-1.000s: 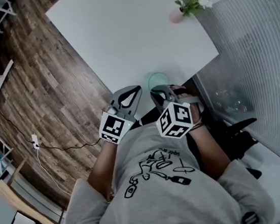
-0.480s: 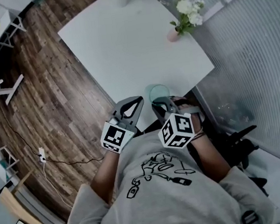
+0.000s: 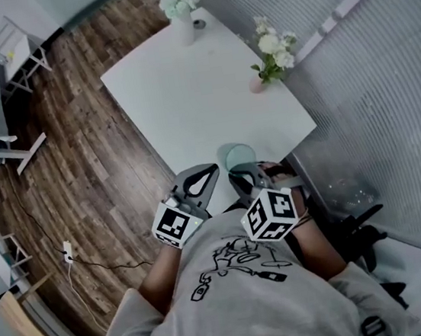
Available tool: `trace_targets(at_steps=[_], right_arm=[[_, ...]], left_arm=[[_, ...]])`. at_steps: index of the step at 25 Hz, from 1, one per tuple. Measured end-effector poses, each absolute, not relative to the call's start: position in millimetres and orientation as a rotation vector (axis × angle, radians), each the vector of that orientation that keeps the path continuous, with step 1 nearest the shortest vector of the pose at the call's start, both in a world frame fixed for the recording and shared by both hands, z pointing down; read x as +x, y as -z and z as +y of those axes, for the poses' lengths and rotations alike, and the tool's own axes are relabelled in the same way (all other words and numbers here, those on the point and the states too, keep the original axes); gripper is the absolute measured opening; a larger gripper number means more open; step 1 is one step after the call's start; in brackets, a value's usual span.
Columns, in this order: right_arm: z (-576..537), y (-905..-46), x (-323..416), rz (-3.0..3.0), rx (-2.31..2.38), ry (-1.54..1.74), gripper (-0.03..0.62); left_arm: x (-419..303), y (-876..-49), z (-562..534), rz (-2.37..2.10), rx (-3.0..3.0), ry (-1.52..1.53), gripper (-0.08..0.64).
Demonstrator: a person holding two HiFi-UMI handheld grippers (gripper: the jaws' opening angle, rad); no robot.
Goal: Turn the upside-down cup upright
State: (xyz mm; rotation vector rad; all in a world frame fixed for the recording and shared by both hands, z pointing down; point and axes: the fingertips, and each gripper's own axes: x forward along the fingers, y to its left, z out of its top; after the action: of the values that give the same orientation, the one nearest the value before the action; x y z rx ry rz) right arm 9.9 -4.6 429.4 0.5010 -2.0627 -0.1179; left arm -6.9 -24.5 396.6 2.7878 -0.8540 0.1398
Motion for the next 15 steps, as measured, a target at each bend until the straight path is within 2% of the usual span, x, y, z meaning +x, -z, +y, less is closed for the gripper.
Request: trace_targets(at_steps=[15], right_arm=[[-15, -392, 12, -2.25, 0.623, 0.051, 0.046]], left_arm=[[-16, -361, -30, -0.846, 2.784, -0.033, 0.006]])
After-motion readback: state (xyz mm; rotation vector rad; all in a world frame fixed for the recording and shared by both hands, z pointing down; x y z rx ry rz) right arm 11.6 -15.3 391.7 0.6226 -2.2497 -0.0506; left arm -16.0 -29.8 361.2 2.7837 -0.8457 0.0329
